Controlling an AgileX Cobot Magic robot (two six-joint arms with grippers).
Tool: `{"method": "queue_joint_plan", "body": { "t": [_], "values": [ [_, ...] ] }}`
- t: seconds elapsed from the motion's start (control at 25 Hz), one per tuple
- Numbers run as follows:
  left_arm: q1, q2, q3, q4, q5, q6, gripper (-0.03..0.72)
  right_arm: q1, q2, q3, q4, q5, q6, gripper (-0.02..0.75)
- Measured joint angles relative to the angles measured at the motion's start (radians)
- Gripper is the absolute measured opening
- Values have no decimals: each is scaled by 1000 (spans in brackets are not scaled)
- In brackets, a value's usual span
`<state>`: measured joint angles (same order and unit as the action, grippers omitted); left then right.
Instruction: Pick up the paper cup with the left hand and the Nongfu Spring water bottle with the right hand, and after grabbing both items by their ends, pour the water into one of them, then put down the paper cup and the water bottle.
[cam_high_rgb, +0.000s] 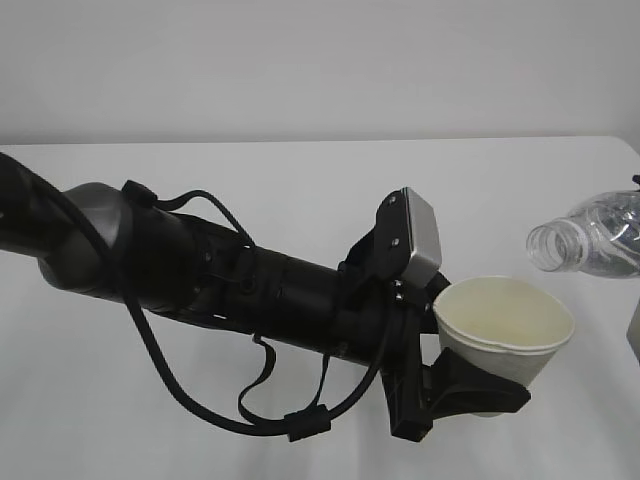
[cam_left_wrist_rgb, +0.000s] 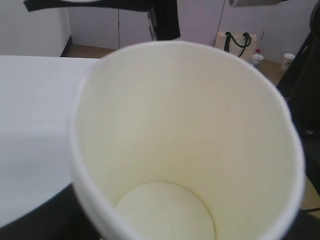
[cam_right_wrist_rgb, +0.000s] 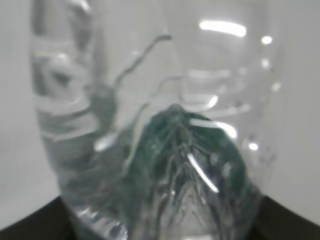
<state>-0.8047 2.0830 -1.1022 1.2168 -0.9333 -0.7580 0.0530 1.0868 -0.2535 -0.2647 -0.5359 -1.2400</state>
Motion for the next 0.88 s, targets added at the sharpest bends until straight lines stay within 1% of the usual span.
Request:
{"method": "queue_joint_plan", "body": {
  "t": [0.32,0.88],
  "values": [
    [0,0,0,0,0,0,473,0,0,0,76,-26,-61,421],
    [0,0,0,1,0,0,473,0,0,0,80,-51,-92,421]
  ]
}}
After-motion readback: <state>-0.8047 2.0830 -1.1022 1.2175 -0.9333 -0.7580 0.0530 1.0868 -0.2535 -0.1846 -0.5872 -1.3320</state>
